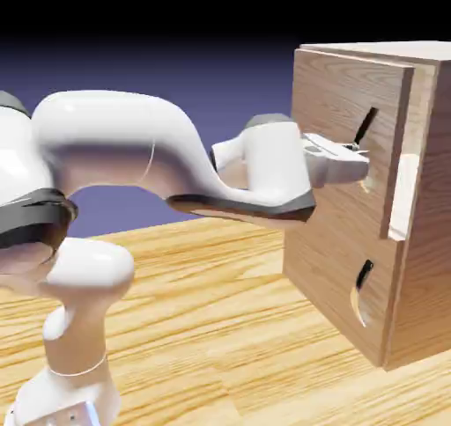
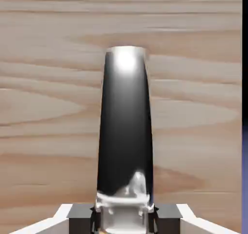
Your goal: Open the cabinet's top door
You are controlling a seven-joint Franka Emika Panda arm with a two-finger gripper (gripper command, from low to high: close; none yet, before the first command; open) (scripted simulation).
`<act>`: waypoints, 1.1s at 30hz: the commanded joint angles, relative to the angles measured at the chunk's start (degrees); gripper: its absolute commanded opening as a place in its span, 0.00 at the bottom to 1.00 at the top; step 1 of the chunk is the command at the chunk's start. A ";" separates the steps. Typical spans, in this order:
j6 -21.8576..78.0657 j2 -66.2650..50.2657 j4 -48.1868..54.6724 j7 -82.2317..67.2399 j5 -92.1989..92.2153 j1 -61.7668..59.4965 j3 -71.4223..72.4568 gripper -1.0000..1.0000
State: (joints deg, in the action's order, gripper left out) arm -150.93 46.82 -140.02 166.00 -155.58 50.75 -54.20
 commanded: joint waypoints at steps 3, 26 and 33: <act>2.74 -0.13 -4.16 -0.04 4.32 -6.20 6.16 0.00; 6.15 6.19 -20.51 0.46 38.75 -47.16 53.90 0.00; 3.97 12.26 -23.10 -2.99 51.93 -56.10 65.85 0.00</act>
State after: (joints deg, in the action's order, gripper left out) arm -146.99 58.98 -163.13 163.02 -104.68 -5.33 11.73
